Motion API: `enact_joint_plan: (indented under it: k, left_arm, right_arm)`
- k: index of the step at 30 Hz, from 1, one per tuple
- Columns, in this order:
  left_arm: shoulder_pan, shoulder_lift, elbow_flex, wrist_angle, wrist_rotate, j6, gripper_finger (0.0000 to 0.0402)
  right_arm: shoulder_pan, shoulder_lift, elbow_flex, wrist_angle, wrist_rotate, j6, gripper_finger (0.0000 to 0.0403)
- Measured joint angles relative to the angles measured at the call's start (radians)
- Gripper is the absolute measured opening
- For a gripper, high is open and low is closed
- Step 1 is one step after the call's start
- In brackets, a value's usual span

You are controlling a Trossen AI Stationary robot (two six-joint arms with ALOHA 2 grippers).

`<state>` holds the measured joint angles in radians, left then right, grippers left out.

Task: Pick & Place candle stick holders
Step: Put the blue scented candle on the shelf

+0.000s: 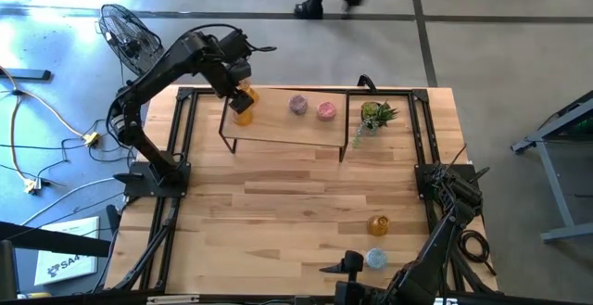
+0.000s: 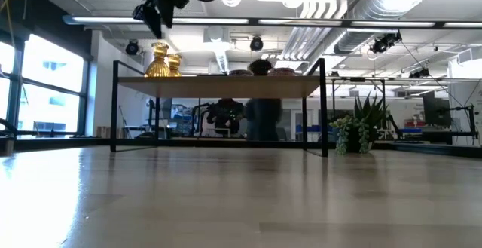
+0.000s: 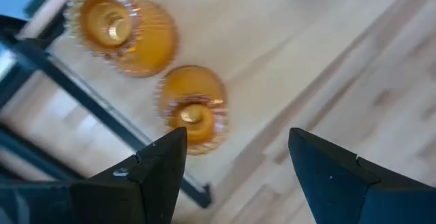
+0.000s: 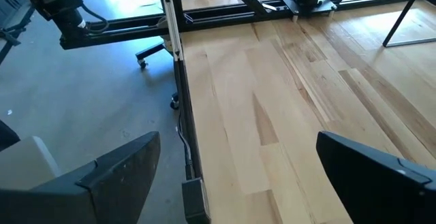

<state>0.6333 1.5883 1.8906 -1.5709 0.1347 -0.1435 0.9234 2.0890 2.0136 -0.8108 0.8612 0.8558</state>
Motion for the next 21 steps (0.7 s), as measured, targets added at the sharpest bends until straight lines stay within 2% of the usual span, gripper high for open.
enact_joint_plan:
  k: [5,9,13,17,21]
  left_arm:
    - [-0.062,0.000,0.043,-0.001,0.065,-0.020,0.0252]
    - [-0.141,0.000,0.063,0.000,0.061,-0.006,0.0252]
    - [-0.239,0.000,0.064,0.000,0.024,0.026,0.0252]
    - [-0.350,0.000,0.064,0.000,-0.024,0.012,0.0252]
    - [-0.466,0.000,0.063,0.000,-0.066,-0.002,0.0252]
  right_arm:
    - [0.000,0.000,0.000,0.000,0.000,0.001,0.0388]
    - [0.000,0.000,0.000,-0.001,0.000,0.025,0.0388]
    - [0.001,0.000,0.000,-0.026,-0.005,0.117,0.0388]
    - [0.002,0.000,0.000,-0.136,-0.046,0.316,0.0388]
    - [0.003,0.000,0.000,-0.372,-0.159,0.695,0.0388]
